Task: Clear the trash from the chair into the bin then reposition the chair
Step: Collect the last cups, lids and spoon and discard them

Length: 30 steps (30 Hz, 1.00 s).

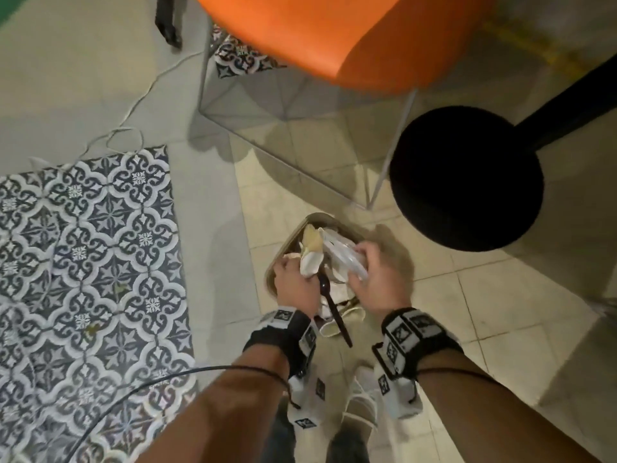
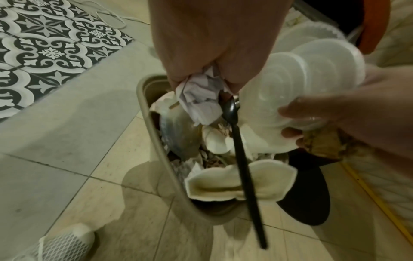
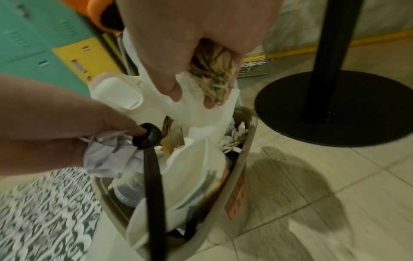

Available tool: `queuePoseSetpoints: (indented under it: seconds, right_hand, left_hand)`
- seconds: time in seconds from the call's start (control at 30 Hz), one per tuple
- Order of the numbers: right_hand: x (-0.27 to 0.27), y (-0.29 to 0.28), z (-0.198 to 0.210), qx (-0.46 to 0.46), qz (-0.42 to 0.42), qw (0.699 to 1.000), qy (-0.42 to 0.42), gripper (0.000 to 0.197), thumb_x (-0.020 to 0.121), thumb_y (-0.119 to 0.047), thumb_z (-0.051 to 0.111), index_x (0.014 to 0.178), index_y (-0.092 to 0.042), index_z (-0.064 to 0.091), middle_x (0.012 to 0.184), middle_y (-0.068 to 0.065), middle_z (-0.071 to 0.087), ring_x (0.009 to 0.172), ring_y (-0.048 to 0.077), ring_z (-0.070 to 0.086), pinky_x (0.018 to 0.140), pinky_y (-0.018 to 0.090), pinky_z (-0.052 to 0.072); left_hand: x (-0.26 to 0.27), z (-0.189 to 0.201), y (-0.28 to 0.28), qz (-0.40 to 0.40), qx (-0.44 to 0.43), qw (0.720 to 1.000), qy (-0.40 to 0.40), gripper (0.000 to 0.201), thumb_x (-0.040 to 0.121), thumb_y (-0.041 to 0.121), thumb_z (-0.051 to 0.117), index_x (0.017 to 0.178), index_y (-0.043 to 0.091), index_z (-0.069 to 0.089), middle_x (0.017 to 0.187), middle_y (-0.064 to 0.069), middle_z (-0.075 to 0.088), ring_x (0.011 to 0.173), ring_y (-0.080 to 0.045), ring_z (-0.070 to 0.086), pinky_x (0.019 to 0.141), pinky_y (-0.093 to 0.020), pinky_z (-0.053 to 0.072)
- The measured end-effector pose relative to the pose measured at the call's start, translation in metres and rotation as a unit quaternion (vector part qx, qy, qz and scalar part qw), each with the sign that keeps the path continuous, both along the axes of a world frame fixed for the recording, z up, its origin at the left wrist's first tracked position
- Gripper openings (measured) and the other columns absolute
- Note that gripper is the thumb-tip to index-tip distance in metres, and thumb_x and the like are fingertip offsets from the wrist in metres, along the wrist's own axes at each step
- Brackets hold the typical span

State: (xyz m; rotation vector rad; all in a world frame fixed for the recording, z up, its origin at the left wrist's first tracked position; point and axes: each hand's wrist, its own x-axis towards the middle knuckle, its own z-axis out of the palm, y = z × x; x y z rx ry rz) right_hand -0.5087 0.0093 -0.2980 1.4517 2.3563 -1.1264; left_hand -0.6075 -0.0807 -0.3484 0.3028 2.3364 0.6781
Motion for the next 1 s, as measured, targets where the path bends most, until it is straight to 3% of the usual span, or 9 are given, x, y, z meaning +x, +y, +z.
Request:
queuePoseSetpoints:
  seconds: [0.13, 0.3, 0.53, 0.63, 0.7, 0.77, 0.87, 0.93, 1.0]
  right_hand:
    - [-0.011, 0.010, -0.023, 0.029, 0.073, 0.994, -0.070, 0.047, 0.087, -0.018, 0.061, 0.127, -0.026, 0.039, 0.122, 0.001, 0.054, 0.097, 0.022, 0.062, 0.081, 0.040, 0.055]
    - [-0.027, 0.018, -0.037, 0.030, 0.167, 0.972, -0.161, 0.050, 0.087, -0.023, 0.058, 0.132, -0.024, 0.035, 0.124, 0.009, 0.052, 0.108, 0.028, 0.057, 0.086, 0.041, 0.050]
    - [-0.018, 0.024, -0.028, -0.007, 0.173, 0.976, -0.133, 0.053, 0.076, -0.027, 0.067, 0.123, -0.024, 0.042, 0.122, 0.004, 0.051, 0.106, 0.024, 0.056, 0.086, 0.037, 0.050]
    - [-0.009, 0.028, -0.027, -0.017, 0.169, 0.978, -0.122, 0.057, 0.073, -0.029, 0.068, 0.123, -0.028, 0.041, 0.122, 0.000, 0.050, 0.105, 0.022, 0.056, 0.086, 0.039, 0.051]
    - [-0.006, 0.027, -0.029, -0.015, 0.167, 0.980, -0.106, 0.059, 0.074, -0.028, 0.071, 0.125, -0.027, 0.040, 0.125, 0.000, 0.048, 0.108, 0.021, 0.055, 0.088, 0.037, 0.050]
    - [-0.006, 0.024, -0.032, -0.010, 0.183, 0.979, -0.095, 0.064, 0.076, -0.027, 0.073, 0.129, -0.025, 0.039, 0.132, 0.001, 0.043, 0.112, 0.022, 0.054, 0.088, 0.034, 0.048]
    - [-0.010, 0.017, -0.035, 0.024, 0.227, 0.967, -0.115, 0.068, 0.077, -0.028, 0.074, 0.131, -0.025, 0.035, 0.141, 0.004, 0.032, 0.109, 0.026, 0.057, 0.085, 0.039, 0.050]
    - [-0.012, 0.013, -0.036, 0.012, 0.211, 0.972, -0.105, 0.071, 0.075, -0.027, 0.076, 0.132, -0.025, 0.034, 0.146, 0.004, 0.024, 0.108, 0.028, 0.057, 0.087, 0.041, 0.051]
    - [-0.013, 0.009, -0.035, -0.027, 0.172, 0.982, -0.076, 0.077, 0.073, -0.028, 0.078, 0.135, -0.028, 0.032, 0.150, 0.001, 0.016, 0.113, 0.028, 0.053, 0.091, 0.034, 0.047]
  left_hand:
    - [0.008, -0.029, -0.003, -0.028, 0.010, 1.000, -0.004, 0.041, 0.081, 0.008, 0.054, 0.120, -0.002, 0.051, 0.132, -0.022, 0.046, 0.126, -0.037, 0.040, 0.108, -0.041, 0.032]
    - [-0.003, -0.044, 0.002, -0.031, 0.004, 1.000, -0.004, 0.039, 0.085, 0.018, 0.052, 0.122, 0.004, 0.052, 0.130, -0.016, 0.051, 0.120, -0.029, 0.046, 0.102, -0.031, 0.034]
    - [-0.013, -0.051, 0.005, 0.008, -0.017, 1.000, -0.011, 0.038, 0.082, 0.034, 0.062, 0.111, 0.010, 0.060, 0.120, -0.010, 0.056, 0.107, -0.028, 0.055, 0.092, -0.034, 0.043]
    - [-0.005, -0.068, 0.008, -0.011, -0.057, 0.998, 0.016, 0.049, 0.079, 0.056, 0.046, 0.110, 0.021, 0.059, 0.119, -0.003, 0.058, 0.109, -0.026, 0.048, 0.089, -0.036, 0.043]
    - [0.000, -0.071, 0.010, 0.003, -0.058, 0.998, 0.016, 0.055, 0.077, 0.057, 0.037, 0.113, 0.021, 0.058, 0.122, -0.004, 0.057, 0.111, -0.027, 0.047, 0.092, -0.037, 0.041]
    - [0.001, -0.067, 0.009, 0.014, -0.030, 0.999, 0.017, 0.049, 0.081, 0.051, 0.045, 0.115, 0.019, 0.058, 0.123, -0.005, 0.056, 0.114, -0.026, 0.045, 0.098, -0.038, 0.040]
    - [0.000, -0.059, 0.002, 0.081, 0.064, 0.995, 0.004, 0.046, 0.079, 0.040, 0.064, 0.117, 0.015, 0.056, 0.122, -0.008, 0.053, 0.113, -0.025, 0.051, 0.101, -0.040, 0.041]
    - [-0.001, -0.058, -0.004, 0.109, 0.118, 0.987, -0.010, 0.045, 0.075, 0.040, 0.069, 0.113, 0.022, 0.053, 0.117, -0.006, 0.058, 0.108, -0.023, 0.057, 0.097, -0.044, 0.047]
    - [-0.002, -0.057, -0.006, 0.119, 0.133, 0.983, -0.030, 0.043, 0.069, 0.047, 0.070, 0.105, 0.029, 0.053, 0.110, -0.003, 0.062, 0.101, -0.020, 0.062, 0.089, -0.045, 0.052]
